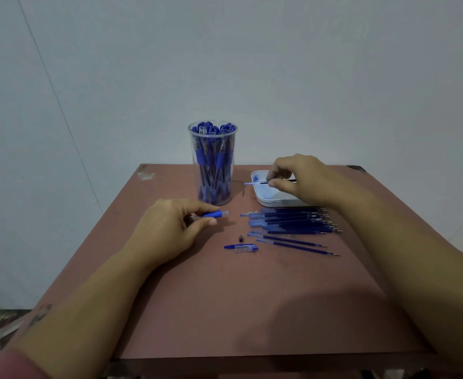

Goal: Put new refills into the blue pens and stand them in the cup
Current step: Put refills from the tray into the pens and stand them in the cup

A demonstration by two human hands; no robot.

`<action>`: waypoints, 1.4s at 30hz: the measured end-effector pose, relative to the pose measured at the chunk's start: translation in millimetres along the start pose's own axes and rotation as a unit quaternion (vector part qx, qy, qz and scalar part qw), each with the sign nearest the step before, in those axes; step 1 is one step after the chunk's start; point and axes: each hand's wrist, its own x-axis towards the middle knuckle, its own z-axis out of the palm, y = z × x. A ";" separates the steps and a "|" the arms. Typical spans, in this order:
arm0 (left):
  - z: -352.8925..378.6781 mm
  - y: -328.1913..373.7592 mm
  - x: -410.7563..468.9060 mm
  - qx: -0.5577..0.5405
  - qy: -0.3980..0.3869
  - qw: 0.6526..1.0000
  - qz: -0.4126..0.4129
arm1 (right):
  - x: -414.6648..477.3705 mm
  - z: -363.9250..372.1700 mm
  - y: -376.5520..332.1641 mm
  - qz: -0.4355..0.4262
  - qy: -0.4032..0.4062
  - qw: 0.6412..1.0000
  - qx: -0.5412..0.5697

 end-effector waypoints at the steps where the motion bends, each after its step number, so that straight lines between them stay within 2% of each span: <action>1: 0.1 0.3 0.0 0.000 0.003 1.000 -0.001 | -8.8 -2.2 -7.5 -0.014 0.007 1.000 0.011; 7: -1.0 2.0 -0.8 -0.005 0.020 1.000 -0.004 | -50.8 3.7 -30.8 -0.051 0.060 0.994 0.071; 11: -1.0 3.7 -1.5 -0.020 0.020 1.000 -0.011 | -61.4 23.9 -29.1 -0.056 0.065 0.988 0.124; 29: -2.8 5.9 -1.6 -0.048 0.010 0.999 -0.003 | -59.4 39.0 -32.7 -0.083 0.093 0.988 0.095; 38: -3.3 7.2 -1.5 -0.085 0.012 0.996 -0.004 | -61.0 39.7 -33.8 -0.069 0.053 0.987 0.137; 42: -4.8 5.4 -2.3 -0.068 -0.012 0.998 -0.004 | -58.2 39.5 -30.3 -0.082 0.070 0.990 0.094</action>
